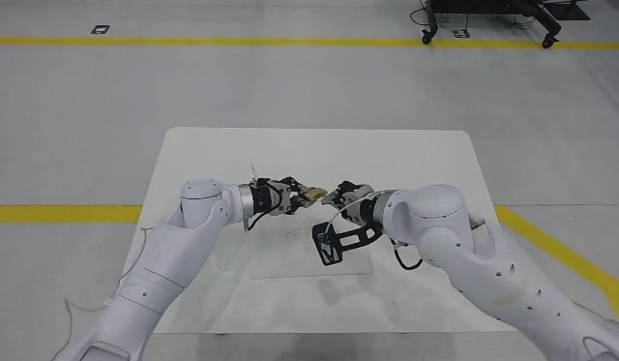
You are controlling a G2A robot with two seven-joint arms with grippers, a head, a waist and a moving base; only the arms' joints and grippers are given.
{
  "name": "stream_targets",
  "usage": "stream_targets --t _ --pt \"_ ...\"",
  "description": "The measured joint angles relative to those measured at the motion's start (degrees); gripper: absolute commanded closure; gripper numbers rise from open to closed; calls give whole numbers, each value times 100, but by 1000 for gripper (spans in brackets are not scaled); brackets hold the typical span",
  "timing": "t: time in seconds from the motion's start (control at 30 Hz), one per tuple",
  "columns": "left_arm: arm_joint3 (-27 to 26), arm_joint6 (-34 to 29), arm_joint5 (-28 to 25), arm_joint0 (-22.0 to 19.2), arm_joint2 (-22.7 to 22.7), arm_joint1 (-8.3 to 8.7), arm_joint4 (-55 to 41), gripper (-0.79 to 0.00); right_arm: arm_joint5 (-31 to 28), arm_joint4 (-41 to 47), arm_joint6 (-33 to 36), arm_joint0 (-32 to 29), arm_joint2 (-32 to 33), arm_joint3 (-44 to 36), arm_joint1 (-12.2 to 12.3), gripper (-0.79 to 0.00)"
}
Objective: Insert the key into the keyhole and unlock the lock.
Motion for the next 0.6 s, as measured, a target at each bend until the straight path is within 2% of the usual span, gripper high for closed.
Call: stream_targets --t 0.6 --pt "-48 -98 -14 -18 71 -14 74 0 -50 292 520 55 -146 46 -148 0"
